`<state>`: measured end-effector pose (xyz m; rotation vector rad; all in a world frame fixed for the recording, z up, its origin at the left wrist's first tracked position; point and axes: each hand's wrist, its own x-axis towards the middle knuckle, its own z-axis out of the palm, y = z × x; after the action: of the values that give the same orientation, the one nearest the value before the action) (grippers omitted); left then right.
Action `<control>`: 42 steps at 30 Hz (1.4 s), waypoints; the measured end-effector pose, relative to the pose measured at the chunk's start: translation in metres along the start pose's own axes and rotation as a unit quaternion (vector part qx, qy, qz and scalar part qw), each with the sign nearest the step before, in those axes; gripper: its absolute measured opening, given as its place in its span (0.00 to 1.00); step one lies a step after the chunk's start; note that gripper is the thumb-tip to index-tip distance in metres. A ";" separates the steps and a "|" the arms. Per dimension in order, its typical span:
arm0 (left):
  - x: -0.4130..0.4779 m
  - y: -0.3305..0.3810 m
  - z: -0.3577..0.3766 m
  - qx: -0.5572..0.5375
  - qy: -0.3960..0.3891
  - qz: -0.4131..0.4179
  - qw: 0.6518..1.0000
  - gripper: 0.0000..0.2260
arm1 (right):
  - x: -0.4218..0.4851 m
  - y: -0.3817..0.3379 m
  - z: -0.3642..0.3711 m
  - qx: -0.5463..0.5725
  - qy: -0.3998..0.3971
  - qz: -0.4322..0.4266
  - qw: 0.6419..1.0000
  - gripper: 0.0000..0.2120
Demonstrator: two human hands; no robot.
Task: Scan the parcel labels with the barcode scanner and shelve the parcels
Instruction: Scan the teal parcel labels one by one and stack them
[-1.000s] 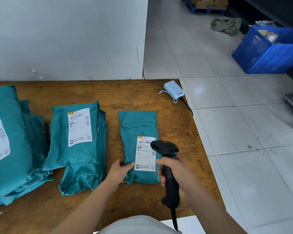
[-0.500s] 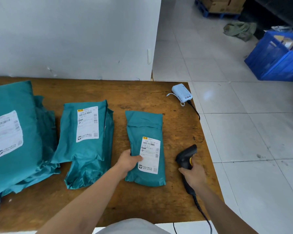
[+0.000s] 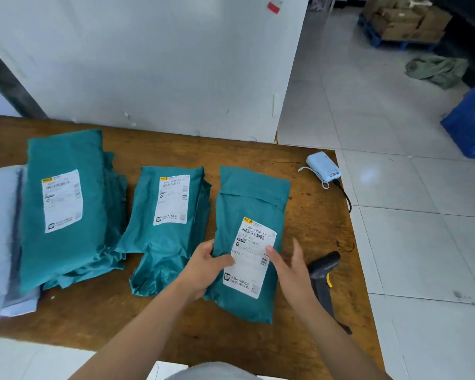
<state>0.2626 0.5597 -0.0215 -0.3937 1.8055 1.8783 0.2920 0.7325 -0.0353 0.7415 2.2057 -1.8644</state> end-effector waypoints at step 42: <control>0.074 0.029 -0.143 -0.032 0.083 -0.134 0.987 0.26 | 0.073 -0.072 0.167 0.040 -0.223 0.207 0.952 0.23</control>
<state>0.1663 0.4298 -0.0471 -0.7980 1.6996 1.7608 0.1637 0.5843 -0.0384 0.6517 1.5672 -1.7066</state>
